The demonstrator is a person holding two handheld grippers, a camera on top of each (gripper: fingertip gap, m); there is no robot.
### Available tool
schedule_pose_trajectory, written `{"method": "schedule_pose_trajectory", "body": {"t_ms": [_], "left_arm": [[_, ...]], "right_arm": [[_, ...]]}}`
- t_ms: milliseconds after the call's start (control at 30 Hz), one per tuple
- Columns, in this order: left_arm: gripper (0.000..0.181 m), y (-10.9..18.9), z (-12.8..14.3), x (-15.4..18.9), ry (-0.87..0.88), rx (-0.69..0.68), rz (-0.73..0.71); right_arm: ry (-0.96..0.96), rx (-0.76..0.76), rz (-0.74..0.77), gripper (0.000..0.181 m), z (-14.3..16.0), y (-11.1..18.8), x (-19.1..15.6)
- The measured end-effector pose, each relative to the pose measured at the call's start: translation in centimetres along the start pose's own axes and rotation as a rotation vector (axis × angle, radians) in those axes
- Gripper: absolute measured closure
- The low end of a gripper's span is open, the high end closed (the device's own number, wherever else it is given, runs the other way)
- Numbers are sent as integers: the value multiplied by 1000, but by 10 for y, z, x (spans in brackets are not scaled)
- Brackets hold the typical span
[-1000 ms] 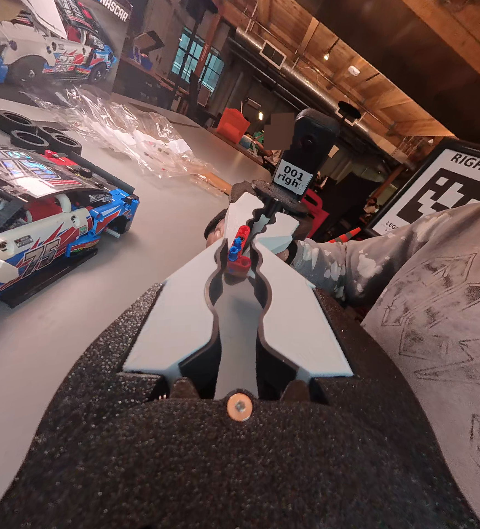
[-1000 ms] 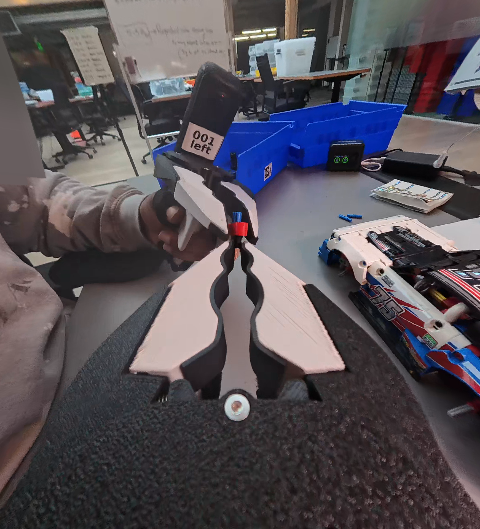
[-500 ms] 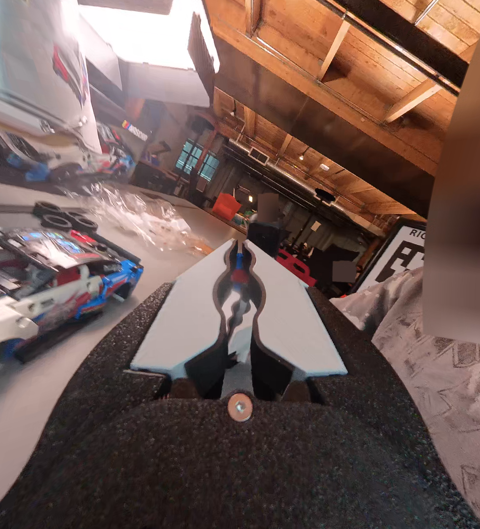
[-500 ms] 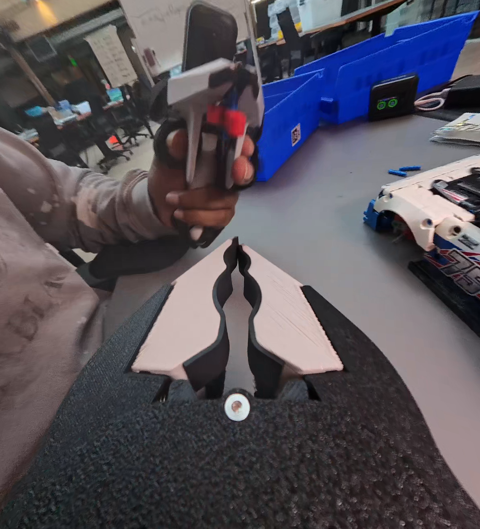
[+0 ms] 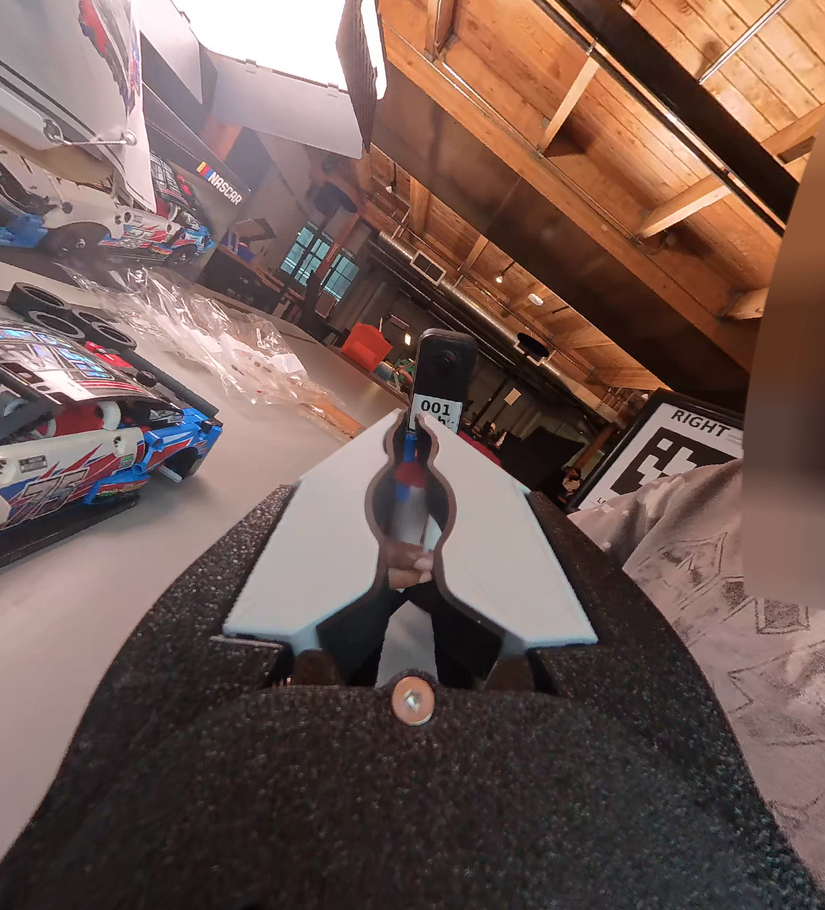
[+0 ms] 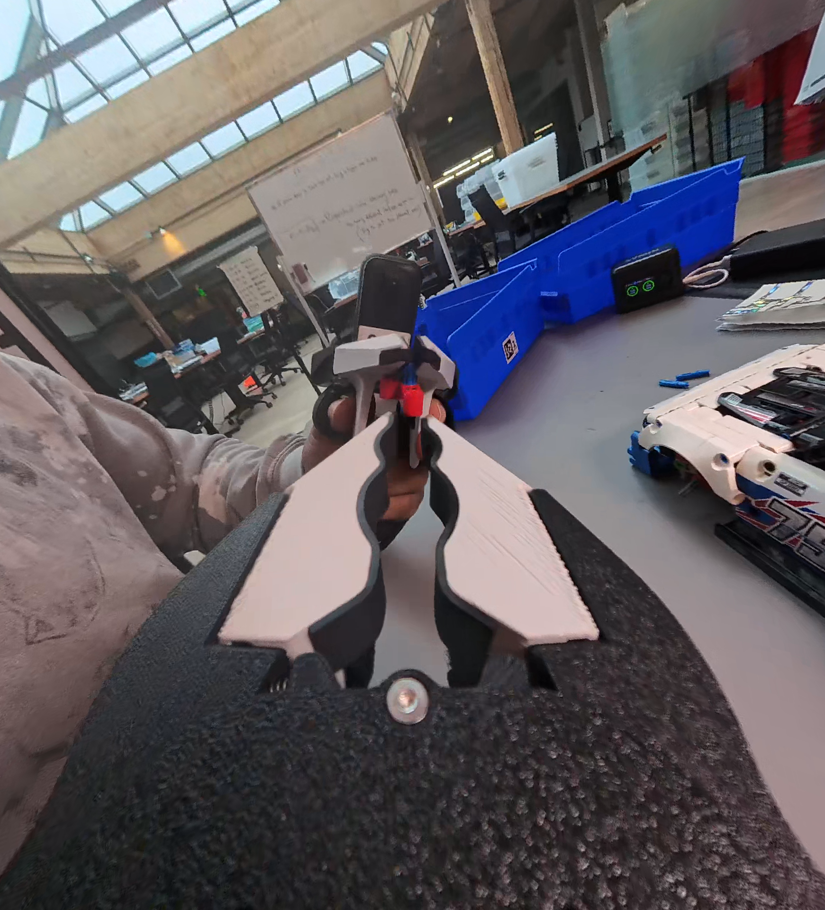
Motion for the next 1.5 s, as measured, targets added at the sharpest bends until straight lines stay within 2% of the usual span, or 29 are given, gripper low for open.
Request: {"method": "schedule_pose_trajectory", "body": {"t_ms": [167,233,267,367,500,700,867,1067,1267,1333,1500], "left_arm": [[177,-1,7,0,22,-38,20],[174,-1,14,-2,-7,-115,4],[167,0,19,-4,-34,-163,-8],[159,0,42,-5,-127,-340,-16],[166,0,60,-4,-204,-442,-14],[167,2,63,0,-189,-454,16],[168,-4,46,10,-108,-275,70],[169,-8,38,19,-137,-205,94],[168,-8,42,16,-113,-248,76],[163,-5,37,13,-110,-246,58],[173,0,40,11,-195,-304,26]], "right_arm": [[99,-53,-7,179,-4,9,-1],[126,-82,-7,179,-9,17,1],[145,-121,-3,179,-7,21,2],[187,-204,3,179,0,25,3],[212,-311,-25,179,16,26,-1],[212,-327,-56,179,18,30,-4],[147,-167,-82,178,0,25,-11],[148,-80,-91,177,-9,21,-18],[199,-78,-67,178,-9,19,-18],[197,-95,-66,178,-9,22,-15],[231,-180,-66,179,1,24,-12]]}}
Point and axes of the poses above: each gripper's, where its closed fingertips meet, y back along the fingers, z out of its underside, x = y × z across the jaws, the point moved 1 cm from there along y, back along the fingers, and after that the axes turned 3 degrees about x, right-handed, at the moved point
